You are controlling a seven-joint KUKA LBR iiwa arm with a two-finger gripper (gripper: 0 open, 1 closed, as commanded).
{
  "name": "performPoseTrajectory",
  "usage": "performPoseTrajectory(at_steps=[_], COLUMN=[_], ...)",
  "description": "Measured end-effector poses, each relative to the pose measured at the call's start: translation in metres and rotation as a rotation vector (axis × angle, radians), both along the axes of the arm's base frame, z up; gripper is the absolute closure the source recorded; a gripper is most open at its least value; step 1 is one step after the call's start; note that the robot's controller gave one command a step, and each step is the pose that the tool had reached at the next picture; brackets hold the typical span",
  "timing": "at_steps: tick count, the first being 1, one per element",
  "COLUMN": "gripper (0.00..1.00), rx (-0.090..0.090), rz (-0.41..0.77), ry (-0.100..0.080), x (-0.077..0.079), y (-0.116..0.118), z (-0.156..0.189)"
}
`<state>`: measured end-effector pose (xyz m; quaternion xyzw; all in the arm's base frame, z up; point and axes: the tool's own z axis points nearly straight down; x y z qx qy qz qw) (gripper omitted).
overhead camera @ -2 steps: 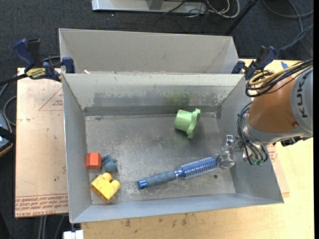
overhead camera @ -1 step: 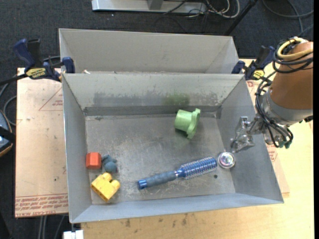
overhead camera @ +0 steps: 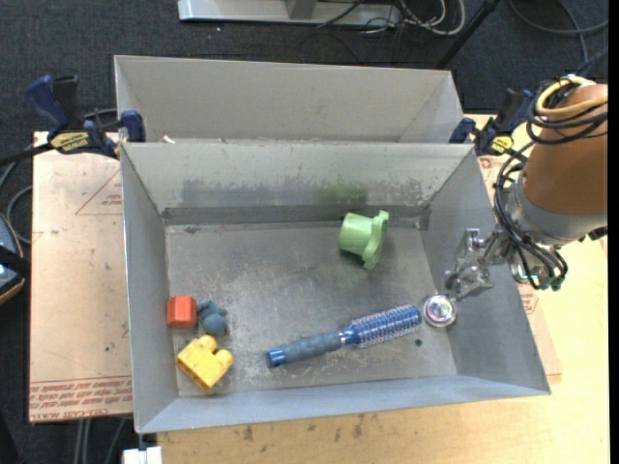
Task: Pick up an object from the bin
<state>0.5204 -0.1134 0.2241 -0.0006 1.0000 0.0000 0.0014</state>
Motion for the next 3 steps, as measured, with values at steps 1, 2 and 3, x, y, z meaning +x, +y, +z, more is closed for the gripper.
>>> performPoseTrajectory(at_steps=[1,2,3], gripper=[0.0,1.0,1.0], rx=[0.003,0.001,-0.003], rz=[0.223,0.225,0.235], ry=[0.008,0.003,-0.008], x=[0.015,0.017,0.016], y=[0.018,0.018,0.022], z=[-0.136,-0.133,0.004])
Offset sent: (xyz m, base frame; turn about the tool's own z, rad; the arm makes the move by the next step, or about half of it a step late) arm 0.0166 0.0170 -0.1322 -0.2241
